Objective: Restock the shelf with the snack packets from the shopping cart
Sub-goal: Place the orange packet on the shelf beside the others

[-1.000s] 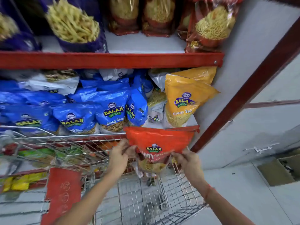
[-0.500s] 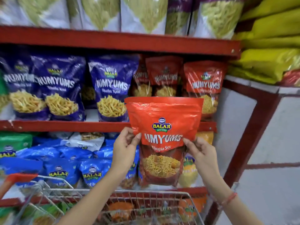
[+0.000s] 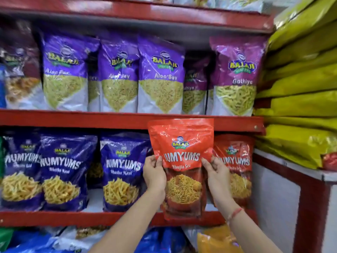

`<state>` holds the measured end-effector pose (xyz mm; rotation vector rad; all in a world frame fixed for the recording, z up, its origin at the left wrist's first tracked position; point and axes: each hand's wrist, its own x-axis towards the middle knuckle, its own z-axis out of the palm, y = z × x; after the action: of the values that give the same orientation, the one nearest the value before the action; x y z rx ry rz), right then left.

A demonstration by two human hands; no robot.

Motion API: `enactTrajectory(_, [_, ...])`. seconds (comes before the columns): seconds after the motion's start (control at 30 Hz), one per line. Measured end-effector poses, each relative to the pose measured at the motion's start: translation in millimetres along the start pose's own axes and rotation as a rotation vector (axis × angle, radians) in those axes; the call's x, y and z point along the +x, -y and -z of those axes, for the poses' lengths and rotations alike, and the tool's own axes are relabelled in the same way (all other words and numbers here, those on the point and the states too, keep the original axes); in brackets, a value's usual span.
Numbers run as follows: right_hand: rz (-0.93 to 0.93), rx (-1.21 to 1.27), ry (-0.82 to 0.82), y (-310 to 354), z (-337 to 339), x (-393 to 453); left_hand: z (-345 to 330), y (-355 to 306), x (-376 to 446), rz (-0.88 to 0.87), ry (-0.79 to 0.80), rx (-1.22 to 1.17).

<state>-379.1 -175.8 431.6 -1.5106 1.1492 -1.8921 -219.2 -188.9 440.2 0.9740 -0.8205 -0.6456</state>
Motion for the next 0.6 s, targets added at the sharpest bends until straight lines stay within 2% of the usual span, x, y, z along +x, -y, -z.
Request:
enactTrajectory(0.13, [0.044, -0.112, -0.049, -31.2, -20.3, 34.7, -29.7, 22.5, 23.5, 0.011, -0.035, -0.018])
enactTrajectory(0.33, [-0.056, -0.051, -0.133, -77.6, -52.1, 73.7, -61.3, 61.8, 68.8, 0.063, -0.078, -0.044])
enactTrajectory(0.43, [-0.094, -0.093, -0.155, -97.9, -68.3, 92.1, -66.4, 71.3, 90.7, 0.072, -0.112, -0.012])
enactTrajectory(0.6, [-0.084, -0.116, -0.156, -119.3, -78.9, 101.6, -59.1, 89.3, 108.7, 0.048, -0.077, 0.013])
